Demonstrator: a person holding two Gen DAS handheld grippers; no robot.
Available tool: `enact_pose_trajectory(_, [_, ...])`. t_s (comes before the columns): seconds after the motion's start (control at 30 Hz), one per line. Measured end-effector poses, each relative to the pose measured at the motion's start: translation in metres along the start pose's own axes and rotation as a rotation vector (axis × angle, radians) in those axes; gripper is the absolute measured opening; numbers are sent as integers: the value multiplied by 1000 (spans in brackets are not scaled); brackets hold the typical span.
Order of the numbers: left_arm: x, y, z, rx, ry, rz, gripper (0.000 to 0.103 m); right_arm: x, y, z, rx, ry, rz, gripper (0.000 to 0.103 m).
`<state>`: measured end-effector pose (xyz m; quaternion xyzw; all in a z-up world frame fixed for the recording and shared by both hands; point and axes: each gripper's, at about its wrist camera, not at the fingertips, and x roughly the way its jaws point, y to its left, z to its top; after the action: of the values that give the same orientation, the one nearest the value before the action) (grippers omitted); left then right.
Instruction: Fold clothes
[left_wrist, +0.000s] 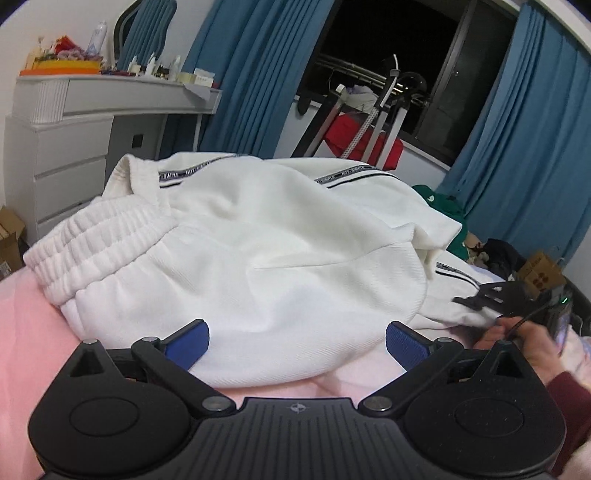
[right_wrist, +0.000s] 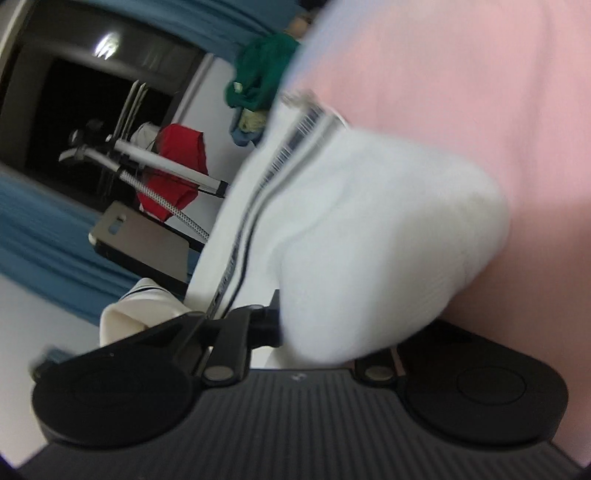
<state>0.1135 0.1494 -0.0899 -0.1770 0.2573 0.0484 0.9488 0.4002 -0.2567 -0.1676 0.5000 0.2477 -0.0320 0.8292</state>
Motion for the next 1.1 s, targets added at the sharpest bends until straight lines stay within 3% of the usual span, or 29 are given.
enact_pose_trajectory(0.2, [-5, 1, 1, 30, -29, 21, 103, -58, 15, 61, -147, -138, -1, 17])
enact_pose_trajectory(0.4, [-11, 1, 4, 68, -53, 43, 103, -128, -9, 162, -197, -312, -122, 17])
enact_pose_trajectory(0.5, [-12, 1, 6, 85, -58, 49, 103, -154, -24, 208, -207, -346, -160, 17])
enact_pose_trajectory(0.67, [-14, 2, 10, 94, -48, 56, 103, -173, -42, 260, -274, -438, -188, 17])
enact_pose_trajectory(0.8, [-13, 8, 16, 68, -43, 74, 103, -159, -106, 271, -207, -421, -298, 17])
enact_pose_trajectory(0.93, [-3, 18, 18, 10, -1, 78, 103, -137, -168, 250, -192, -382, -350, 17])
enact_pose_trajectory(1.1, [1, 13, 20, 55, 5, 85, 103, -140, -179, 241, -172, -379, -334, 26])
